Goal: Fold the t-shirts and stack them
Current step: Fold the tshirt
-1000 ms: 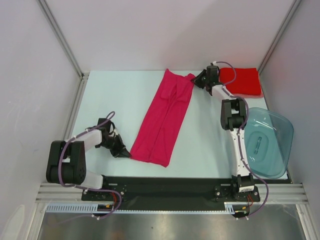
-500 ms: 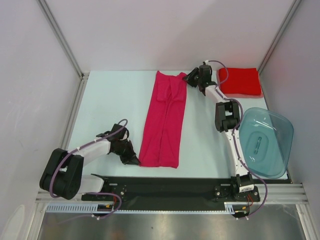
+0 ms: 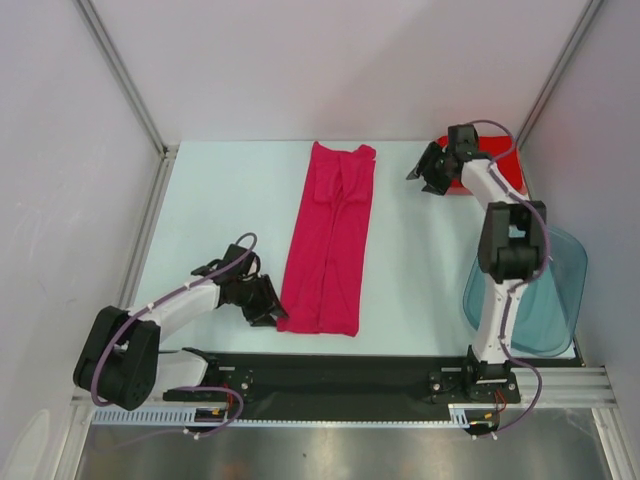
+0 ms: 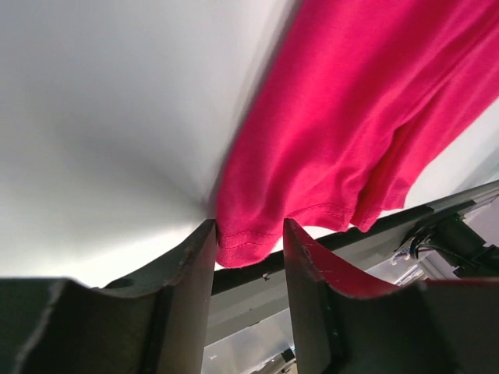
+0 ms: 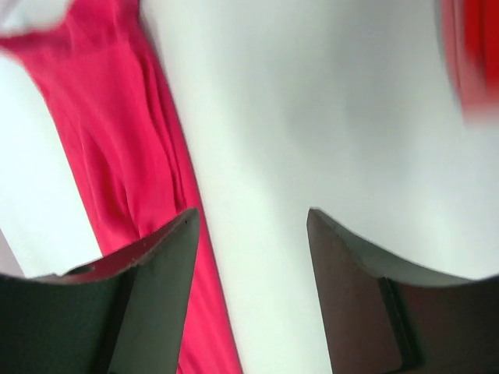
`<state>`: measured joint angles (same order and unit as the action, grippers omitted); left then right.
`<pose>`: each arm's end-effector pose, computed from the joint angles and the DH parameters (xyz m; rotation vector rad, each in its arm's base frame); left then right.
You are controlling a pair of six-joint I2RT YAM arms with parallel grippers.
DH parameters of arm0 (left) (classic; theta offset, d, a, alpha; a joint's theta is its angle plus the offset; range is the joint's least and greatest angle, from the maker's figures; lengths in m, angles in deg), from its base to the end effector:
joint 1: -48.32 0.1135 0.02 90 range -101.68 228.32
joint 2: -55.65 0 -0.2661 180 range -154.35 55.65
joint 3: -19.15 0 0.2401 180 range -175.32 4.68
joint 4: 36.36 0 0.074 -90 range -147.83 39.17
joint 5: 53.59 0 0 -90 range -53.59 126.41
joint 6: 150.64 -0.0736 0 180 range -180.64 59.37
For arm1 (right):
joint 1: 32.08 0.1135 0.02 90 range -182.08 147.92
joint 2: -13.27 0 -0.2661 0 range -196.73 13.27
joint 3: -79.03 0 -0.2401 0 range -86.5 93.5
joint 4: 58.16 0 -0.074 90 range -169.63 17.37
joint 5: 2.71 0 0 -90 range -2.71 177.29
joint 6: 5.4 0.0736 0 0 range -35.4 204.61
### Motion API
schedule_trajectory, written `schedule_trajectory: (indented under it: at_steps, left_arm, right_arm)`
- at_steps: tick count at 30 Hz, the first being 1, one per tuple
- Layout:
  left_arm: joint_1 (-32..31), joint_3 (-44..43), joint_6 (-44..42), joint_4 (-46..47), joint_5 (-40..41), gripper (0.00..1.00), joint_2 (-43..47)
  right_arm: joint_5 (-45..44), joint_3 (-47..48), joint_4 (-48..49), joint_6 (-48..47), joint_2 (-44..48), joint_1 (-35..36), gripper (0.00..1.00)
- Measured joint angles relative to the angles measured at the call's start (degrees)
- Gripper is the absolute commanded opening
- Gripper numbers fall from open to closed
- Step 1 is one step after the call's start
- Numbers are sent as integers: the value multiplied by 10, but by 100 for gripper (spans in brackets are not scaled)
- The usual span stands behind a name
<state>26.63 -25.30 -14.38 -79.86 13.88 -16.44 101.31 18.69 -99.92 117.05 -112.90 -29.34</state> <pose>0.1724 -0.0989 0.1210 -0.5397 2.9435 -0.7716 0.5109 0.0423 0.1926 0.5190 2.4062 0.5715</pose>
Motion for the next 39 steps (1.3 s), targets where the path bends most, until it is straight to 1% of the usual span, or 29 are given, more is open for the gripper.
schedule_trajectory:
  at_steps: [2, 3, 5, 7, 10, 11, 14, 16, 19, 21, 25, 28, 32, 35, 39]
  left_arm:
    - [0, -5, -3, -7, 4, 47, 9]
    - [0, -8, -3, -9, 5, 47, 12]
    - [0, -15, -8, -16, 12, 47, 18]
    - [0, -19, -12, -21, 15, 47, 26]
    - [0, -23, -16, -28, 20, 46, 37]
    - [0, -25, -18, -30, 22, 47, 39]
    - [1, -26, -24, -33, 27, 47, 42]
    - [1, -26, -31, -35, 29, 47, 41]
    - [3, -26, -43, -38, 34, 47, 36]
    - [5, -26, -50, -37, 39, 46, 30]
    - [7, -25, -63, -36, 44, 43, 17]
    - [9, -21, -65, -30, 44, 40, 13]
    - [9, -16, -68, -25, 44, 39, 2]
    - [9, -13, -68, -23, 44, 39, 1]
    - [9, -12, -68, -23, 45, 38, 2]
  right_arm:
    - [5, -111, -2, -12, 103, 10, 63]
    - [9, -151, -8, -14, 143, 21, 63]
    - [24, -266, 6, -13, 253, 67, 62]
    - [41, -362, 14, -4, 344, 130, 61]
    - [64, -497, 43, 30, 454, 228, 57]
    - [67, -532, 52, 43, 478, 246, 54]
    - [68, -648, 92, 105, 546, 300, 54]
    - [65, -700, 116, 144, 563, 336, 54]
    - [53, -744, 143, 184, 569, 385, 54]
    - [50, -766, 174, 209, 569, 405, 53]
    - [43, -810, 239, 252, 566, 408, 49]
    - [37, -825, 270, 276, 559, 408, 45]
    - [36, -838, 309, 305, 544, 408, 41]
    - [35, -839, 323, 324, 528, 412, 40]
    - [27, -839, 316, 337, 531, 424, 39]
